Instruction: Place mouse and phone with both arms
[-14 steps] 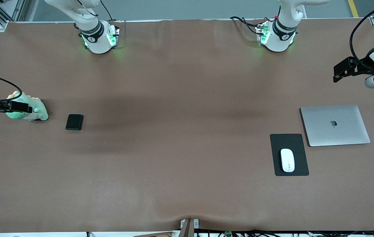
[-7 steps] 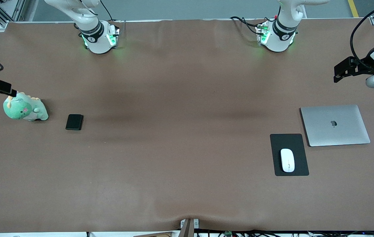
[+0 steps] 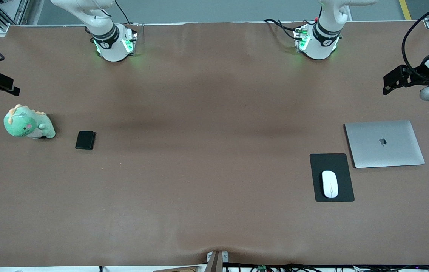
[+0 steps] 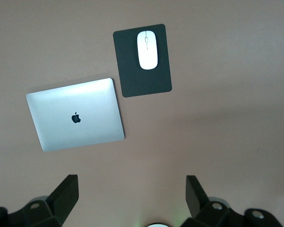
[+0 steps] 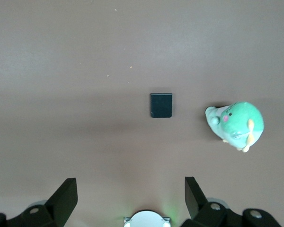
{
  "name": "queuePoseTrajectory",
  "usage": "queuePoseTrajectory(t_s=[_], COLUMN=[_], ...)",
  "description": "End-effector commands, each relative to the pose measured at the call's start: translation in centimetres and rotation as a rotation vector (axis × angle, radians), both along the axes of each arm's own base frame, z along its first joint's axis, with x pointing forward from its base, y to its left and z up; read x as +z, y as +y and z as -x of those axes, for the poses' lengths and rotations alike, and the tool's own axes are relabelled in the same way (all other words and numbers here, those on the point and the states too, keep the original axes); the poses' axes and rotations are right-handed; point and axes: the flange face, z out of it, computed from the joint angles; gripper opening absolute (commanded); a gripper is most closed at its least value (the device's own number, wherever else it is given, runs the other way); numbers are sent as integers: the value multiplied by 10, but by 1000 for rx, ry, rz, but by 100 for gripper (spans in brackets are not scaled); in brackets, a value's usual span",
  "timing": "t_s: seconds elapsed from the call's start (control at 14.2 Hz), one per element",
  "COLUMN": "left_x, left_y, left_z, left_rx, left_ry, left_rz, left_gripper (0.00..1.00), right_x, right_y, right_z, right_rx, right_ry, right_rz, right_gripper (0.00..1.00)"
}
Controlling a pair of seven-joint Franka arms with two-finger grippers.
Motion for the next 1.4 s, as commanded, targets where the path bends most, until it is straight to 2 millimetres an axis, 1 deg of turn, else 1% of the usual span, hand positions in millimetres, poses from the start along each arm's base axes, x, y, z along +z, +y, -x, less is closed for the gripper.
queuePoseTrajectory(t_s=[0.0,0.07,0.14,0.35,0.49,0.63,1.33], left_x=[8,8,8,8,8,8,8], left_y=[1,2,2,2,2,2,3], left_z=[6,6,6,5,5,5,5], left_rx=[14,15,15,15,15,15,16], left_ry=[-15,-15,-15,-15,-15,-15,-16], left_rz=[16,16,16,16,16,16,9], left_gripper=[100,100,100,100,100,100,100], right_x=[-2,-1,-2,-6,-4,-4,-7], right_y=[9,9,4,-2,-2,3,-4], right_z=[24,24,25,28,29,29,27], right_rx=[-33,-35,-44,-54,-54,-45,-46], right_ry=[-13,-16,-10,4,1,0,2], right_rz=[-18,-18,-17,-17,-17,-17,-10], right_gripper=[100,100,100,100,100,100,100])
